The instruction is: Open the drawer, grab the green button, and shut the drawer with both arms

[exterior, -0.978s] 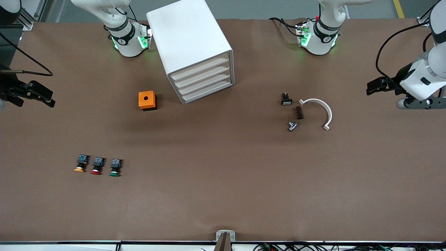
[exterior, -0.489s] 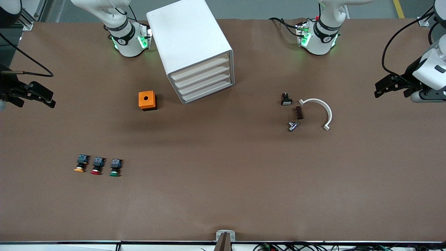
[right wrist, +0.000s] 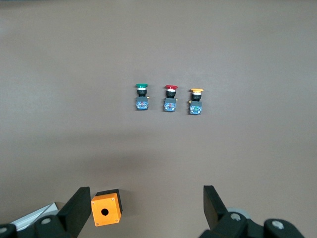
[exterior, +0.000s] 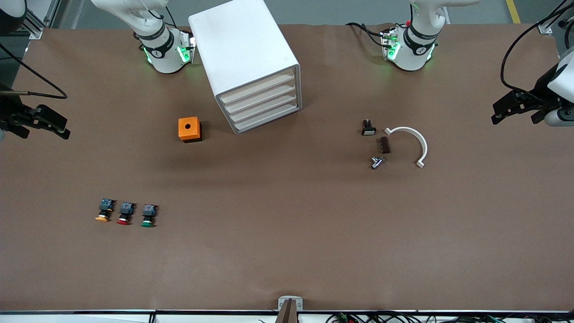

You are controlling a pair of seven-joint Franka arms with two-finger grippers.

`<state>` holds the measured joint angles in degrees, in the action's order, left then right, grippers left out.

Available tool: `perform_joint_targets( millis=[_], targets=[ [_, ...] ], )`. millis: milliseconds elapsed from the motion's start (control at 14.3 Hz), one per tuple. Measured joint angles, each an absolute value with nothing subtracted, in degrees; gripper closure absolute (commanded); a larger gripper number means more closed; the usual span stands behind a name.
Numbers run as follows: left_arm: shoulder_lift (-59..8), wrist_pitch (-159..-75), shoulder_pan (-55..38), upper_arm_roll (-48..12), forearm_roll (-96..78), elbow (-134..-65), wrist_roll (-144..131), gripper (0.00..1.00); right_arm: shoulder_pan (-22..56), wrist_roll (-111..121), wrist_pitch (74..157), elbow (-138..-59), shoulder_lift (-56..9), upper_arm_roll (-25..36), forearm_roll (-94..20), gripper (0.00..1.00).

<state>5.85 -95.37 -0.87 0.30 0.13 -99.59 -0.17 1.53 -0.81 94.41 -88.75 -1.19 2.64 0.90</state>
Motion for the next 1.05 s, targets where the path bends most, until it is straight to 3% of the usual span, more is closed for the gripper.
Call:
perform_joint_targets(
  millis=[1048],
  targets=[
    [5.6,-93.1,-1.1,0.2,0.1,-98.3,-0.6,0.00,1.5,-0.8,94.4,-87.7,-1.4,3.0,0.9,0.00]
  ],
)
